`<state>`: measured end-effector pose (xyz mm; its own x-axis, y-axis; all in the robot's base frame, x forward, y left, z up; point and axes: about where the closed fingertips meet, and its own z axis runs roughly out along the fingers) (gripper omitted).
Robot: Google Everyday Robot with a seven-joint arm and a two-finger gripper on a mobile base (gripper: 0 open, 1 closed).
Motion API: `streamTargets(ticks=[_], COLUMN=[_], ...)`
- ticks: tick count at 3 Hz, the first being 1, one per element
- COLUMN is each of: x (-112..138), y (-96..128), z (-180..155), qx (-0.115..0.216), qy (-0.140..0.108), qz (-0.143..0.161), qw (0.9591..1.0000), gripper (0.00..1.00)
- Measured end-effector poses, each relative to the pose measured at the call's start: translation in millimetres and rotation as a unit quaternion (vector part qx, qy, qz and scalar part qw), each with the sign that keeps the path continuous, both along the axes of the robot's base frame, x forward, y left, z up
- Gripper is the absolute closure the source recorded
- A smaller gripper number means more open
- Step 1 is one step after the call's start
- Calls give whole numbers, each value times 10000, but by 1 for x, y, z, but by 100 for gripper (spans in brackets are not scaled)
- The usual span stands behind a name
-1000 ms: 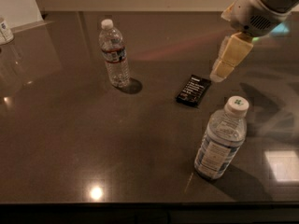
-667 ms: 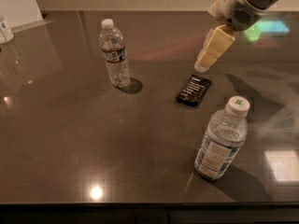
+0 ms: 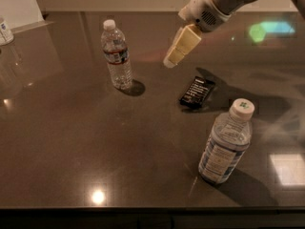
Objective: Pick water bottle
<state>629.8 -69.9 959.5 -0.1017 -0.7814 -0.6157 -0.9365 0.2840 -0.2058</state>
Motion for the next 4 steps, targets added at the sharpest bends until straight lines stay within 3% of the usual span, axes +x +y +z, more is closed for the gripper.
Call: streamTargets(ticks=[2,4], x=[5,7], y=[74,127], z=[-15,-20], qx=[582,986], qy=[14,180], qz=[428,656], qw=[9974,9928], gripper=[0,0])
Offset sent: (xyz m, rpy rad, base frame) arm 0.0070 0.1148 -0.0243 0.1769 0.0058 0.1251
